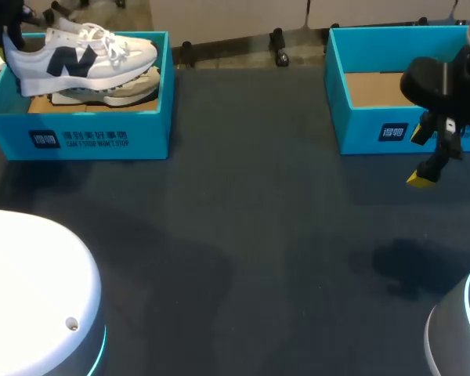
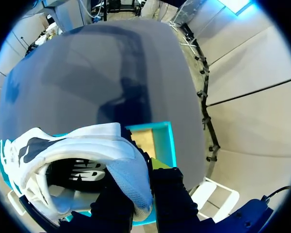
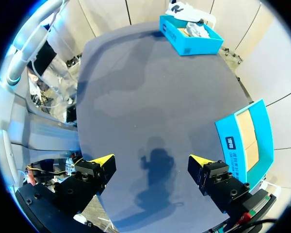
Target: Take the shoe out of the shoebox, open the shoe tongue, remove and reinsert the insole, then place the shoe into the shoebox
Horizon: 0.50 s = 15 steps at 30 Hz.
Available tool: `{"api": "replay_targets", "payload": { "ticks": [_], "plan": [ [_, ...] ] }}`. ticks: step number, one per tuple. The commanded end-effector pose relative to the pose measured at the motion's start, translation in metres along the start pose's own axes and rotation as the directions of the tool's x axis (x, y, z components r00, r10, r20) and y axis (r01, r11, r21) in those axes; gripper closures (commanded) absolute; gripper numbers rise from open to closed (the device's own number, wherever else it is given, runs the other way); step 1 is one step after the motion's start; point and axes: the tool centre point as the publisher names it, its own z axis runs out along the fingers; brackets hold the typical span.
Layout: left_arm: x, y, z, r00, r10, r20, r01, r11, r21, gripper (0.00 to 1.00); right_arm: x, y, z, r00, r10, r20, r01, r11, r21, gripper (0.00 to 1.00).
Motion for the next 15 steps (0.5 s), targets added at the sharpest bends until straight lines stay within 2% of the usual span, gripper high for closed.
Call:
{"api": "replay_targets", "payload": {
  "ticks": [1, 5, 15],
  "plan": [
    [-0.009, -0.026, 0.000, 1.000, 0.001, -0.009, -0.001, 0.999, -0.034, 1.00, -0.002, 0.001, 0.001, 1.000, 0.001, -0.003, -0.001, 1.000, 0.004, 0.00],
    [-0.014, -0.038, -0.002, 1.000, 0.000, -0.007, -0.001, 1.000, -0.021, 1.00, -0.002, 0.001, 0.001, 1.000, 0.001, -0.003, -0.001, 1.000, 0.004, 0.00],
    [-0.027, -0.089, -0.010, 1.000, -0.018, -0.013, 0.017, 1.000, -0.008, 1.00, -0.002, 0.001, 0.001, 1.000, 0.001, -0.003, -0.001, 1.000, 0.004, 0.00]
  ]
}}
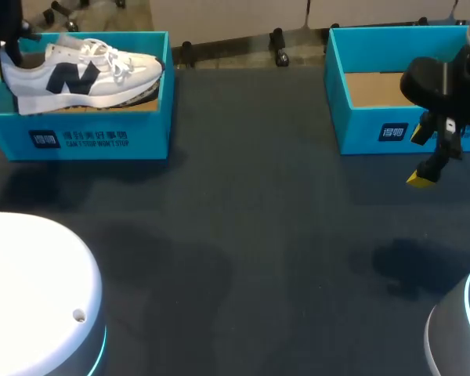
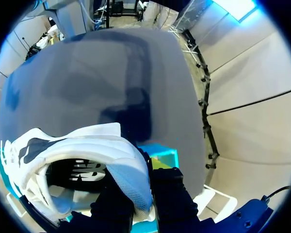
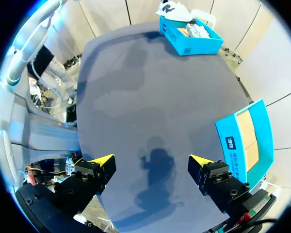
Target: Take the shoe out of the shoebox, open the shoe tongue, remove and reinsert the insole, then place the shoe into the shoebox
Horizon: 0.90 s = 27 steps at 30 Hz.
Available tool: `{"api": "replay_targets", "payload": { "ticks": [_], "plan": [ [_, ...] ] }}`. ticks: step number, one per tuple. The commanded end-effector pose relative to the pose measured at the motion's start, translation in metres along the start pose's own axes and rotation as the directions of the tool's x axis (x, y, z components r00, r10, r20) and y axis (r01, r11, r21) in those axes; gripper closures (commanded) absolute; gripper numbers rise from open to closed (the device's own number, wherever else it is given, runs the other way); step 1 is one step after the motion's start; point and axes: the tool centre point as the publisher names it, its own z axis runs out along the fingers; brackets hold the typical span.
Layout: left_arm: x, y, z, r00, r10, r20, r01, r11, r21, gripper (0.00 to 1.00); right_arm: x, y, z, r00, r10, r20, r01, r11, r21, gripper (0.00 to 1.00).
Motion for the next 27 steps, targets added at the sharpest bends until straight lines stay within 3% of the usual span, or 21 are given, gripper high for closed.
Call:
{"api": "replay_targets", "payload": {
  "ticks": [1, 11, 27],
  "plan": [
    [-0.010, -0.033, -0.003, 1.000, -0.002, -0.008, 0.002, 0.999, -0.048, 1.00, -0.002, 0.001, 0.001, 1.000, 0.001, -0.003, -0.001, 1.000, 0.004, 0.00],
    [-0.053, -0.089, -0.007, 1.000, -0.005, -0.025, 0.003, 0.997, -0.079, 1.00, -0.002, 0.001, 0.001, 1.000, 0.001, -0.003, -0.001, 1.000, 0.004, 0.00],
    [-0.135, -0.151, -0.015, 0.997, 0.008, -0.073, -0.017, 0.991, -0.129, 1.00, -0.002, 0.001, 0.001, 1.000, 0.001, -0.003, -0.001, 1.000, 0.004, 0.00]
  ]
}}
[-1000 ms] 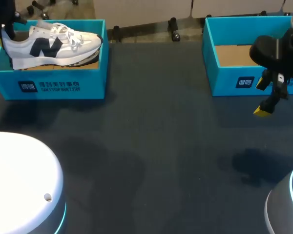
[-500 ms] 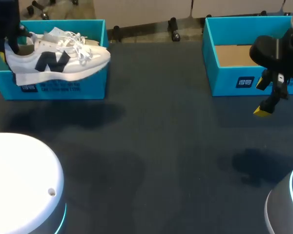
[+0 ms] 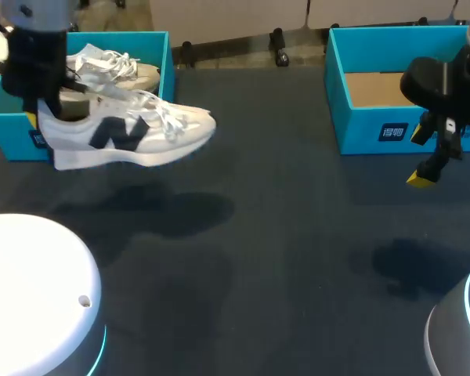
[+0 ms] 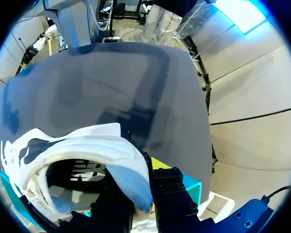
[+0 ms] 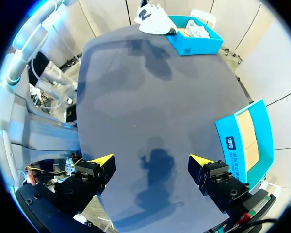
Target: Take the shoe out of the shoebox, open the shoe tongue, remove and reinsert the insole, then place the shoe into the shoebox
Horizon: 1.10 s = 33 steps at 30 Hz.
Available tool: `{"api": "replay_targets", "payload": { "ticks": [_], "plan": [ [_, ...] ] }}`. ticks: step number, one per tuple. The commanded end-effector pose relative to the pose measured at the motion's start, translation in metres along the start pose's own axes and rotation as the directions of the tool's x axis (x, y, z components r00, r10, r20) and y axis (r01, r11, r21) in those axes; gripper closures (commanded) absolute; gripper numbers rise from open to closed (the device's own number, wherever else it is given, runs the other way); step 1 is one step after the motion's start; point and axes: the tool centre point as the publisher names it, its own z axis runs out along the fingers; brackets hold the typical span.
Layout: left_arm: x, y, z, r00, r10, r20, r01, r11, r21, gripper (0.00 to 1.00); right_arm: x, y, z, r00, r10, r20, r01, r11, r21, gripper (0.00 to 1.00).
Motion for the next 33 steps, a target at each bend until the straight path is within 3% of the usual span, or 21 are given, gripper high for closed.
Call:
{"api": "replay_targets", "payload": {
  "ticks": [1, 12, 22, 33],
  "plan": [
    [-0.019, -0.021, -0.004, 1.000, 0.009, -0.020, -0.011, 0.992, -0.128, 1.00, -0.002, 0.001, 0.001, 1.000, 0.001, -0.003, -0.001, 1.000, 0.004, 0.00],
    [-0.073, -0.058, -0.008, 0.999, 0.020, -0.025, -0.023, 0.990, -0.136, 1.00, -0.002, 0.001, 0.001, 1.000, 0.001, -0.003, -0.001, 1.000, 0.004, 0.00],
    [-0.109, -0.088, -0.014, 1.000, -0.023, -0.015, 0.020, 0.984, -0.178, 1.00, -0.002, 0.001, 0.001, 1.000, 0.001, -0.003, -0.001, 1.000, 0.004, 0.00],
    [-0.152, -0.106, -0.008, 0.997, -0.069, 0.024, 0.073, 0.974, -0.216, 1.00, -0.002, 0.001, 0.001, 1.000, 0.001, -0.003, -0.001, 1.000, 0.004, 0.00]
  ]
}}
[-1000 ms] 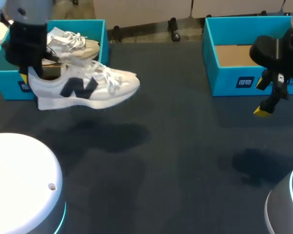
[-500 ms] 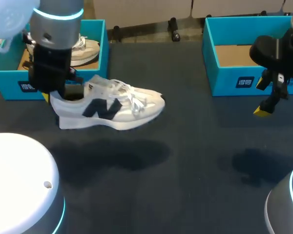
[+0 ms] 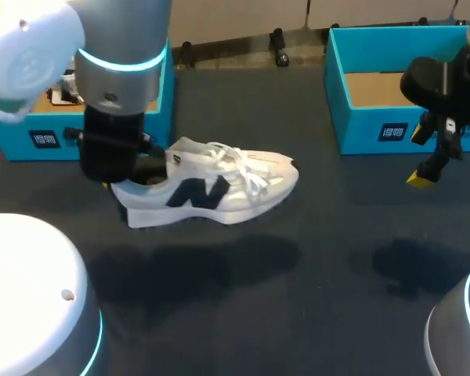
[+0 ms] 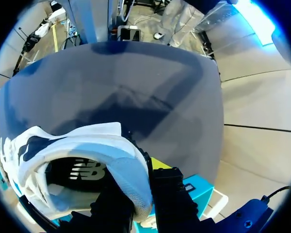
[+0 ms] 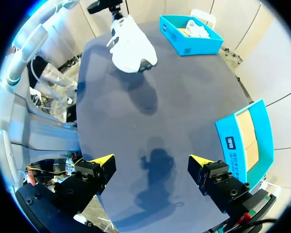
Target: Take the shoe out of the shoebox, open the shoe tongue, remove and reinsert the insole, then place the shoe into the shoebox
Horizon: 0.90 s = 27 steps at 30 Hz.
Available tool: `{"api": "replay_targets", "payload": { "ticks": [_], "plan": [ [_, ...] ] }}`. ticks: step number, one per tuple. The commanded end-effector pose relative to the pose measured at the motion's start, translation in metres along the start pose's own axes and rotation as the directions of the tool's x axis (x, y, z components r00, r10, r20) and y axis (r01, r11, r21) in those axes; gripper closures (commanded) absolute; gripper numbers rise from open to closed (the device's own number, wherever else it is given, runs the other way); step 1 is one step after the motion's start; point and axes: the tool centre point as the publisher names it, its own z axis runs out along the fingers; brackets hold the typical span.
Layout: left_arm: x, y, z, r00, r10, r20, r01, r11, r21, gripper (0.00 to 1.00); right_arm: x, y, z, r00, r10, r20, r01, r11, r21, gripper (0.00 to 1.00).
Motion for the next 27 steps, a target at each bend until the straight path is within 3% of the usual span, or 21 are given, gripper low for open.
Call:
{"api": "replay_targets", "payload": {
  "ticks": [1, 14, 27],
  "plan": [
    [-0.013, -0.005, 0.009, 1.000, -0.004, 0.011, 0.005, 0.998, -0.055, 1.00, -0.002, 0.001, 0.001, 1.000, 0.001, -0.003, -0.001, 1.000, 0.004, 0.00],
    [-0.056, -0.006, 0.054, 1.000, 0.006, -0.004, -0.007, 0.997, -0.073, 1.00, -0.002, 0.001, 0.001, 1.000, 0.001, -0.003, -0.001, 1.000, 0.004, 0.00],
    [-0.089, 0.009, 0.096, 1.000, -0.014, 0.005, 0.014, 0.998, -0.065, 1.00, -0.002, 0.001, 0.001, 1.000, 0.001, -0.003, -0.001, 1.000, 0.004, 0.00]
  ]
}}
